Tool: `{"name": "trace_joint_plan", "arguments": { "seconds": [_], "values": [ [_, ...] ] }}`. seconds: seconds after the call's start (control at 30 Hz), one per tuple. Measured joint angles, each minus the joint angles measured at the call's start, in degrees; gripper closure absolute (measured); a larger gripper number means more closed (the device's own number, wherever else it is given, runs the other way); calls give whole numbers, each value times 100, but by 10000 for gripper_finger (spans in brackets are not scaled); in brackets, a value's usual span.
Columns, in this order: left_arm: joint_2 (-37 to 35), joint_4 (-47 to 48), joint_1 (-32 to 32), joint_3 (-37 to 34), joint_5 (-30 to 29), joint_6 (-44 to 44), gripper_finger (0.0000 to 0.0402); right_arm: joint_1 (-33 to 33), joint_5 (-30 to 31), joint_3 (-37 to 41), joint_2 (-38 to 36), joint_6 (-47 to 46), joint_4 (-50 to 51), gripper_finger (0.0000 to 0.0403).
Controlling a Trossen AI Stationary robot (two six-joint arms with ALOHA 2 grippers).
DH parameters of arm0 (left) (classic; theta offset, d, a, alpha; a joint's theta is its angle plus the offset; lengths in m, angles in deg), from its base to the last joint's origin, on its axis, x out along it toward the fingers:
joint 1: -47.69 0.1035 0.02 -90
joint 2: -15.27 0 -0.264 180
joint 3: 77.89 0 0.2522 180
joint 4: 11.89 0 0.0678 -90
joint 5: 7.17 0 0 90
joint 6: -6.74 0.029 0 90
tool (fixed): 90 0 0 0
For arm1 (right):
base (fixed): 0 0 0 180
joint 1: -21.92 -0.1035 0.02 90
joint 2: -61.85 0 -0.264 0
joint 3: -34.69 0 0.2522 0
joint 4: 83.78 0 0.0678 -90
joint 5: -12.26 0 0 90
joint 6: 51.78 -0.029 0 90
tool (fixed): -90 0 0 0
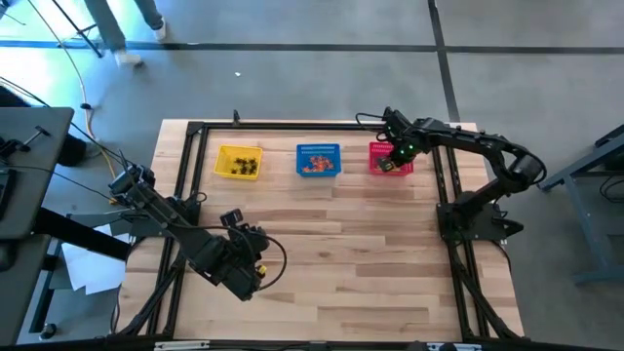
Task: Sort Halloween decoration
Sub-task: Put the green spider toy into the red basket, then return to Home Position
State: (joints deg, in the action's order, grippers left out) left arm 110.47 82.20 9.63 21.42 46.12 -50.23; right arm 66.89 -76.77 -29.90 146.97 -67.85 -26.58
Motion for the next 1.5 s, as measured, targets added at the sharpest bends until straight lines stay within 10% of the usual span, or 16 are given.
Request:
{"name": "trace_joint_plan", "arguments": {
  "seconds": [0.6,0.9,1.13,1.5],
  "values": [
    [0,9,2,0,-128,-102,268,0,-284,-7,-34,-214,117,265],
    [-115,873,-308,-181,-975,-1006,268,-655,-850,-13,-1383,-262,262,258],
    [-839,970,-789,-859,-1178,-2038,268,-2223,-508,2,-3022,-1203,84,258],
    [-1664,968,-1319,-1890,-1502,-3174,268,-6275,2596,4,-3515,-2324,-186,258]
  ]
}}
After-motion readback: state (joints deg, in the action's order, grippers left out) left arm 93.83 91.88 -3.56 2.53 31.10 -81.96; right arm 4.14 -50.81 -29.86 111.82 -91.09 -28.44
